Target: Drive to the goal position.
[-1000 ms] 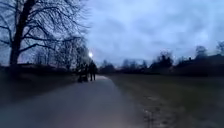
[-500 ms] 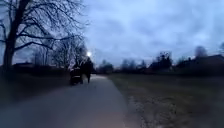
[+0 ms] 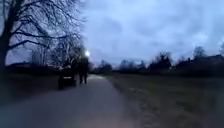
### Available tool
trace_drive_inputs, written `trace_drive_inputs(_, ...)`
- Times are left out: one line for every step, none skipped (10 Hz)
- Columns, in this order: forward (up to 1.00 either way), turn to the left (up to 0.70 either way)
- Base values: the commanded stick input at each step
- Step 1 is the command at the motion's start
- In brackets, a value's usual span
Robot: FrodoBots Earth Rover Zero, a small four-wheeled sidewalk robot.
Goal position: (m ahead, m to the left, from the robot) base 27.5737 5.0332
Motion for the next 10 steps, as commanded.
trace_drive_inputs(1.00, 0.04)
trace_drive_inputs(1.00, 0.04)
trace_drive_inputs(1.00, 0.04)
trace_drive_inputs(1.00, 0.04)
trace_drive_inputs(1.00, 0.05)
trace_drive_inputs(1.00, 0.33)
trace_drive_inputs(1.00, 0.44)
trace_drive_inputs(1.00, 0.44)
trace_drive_inputs(1.00, 0.44)
trace_drive_inputs(1.00, 0.44)
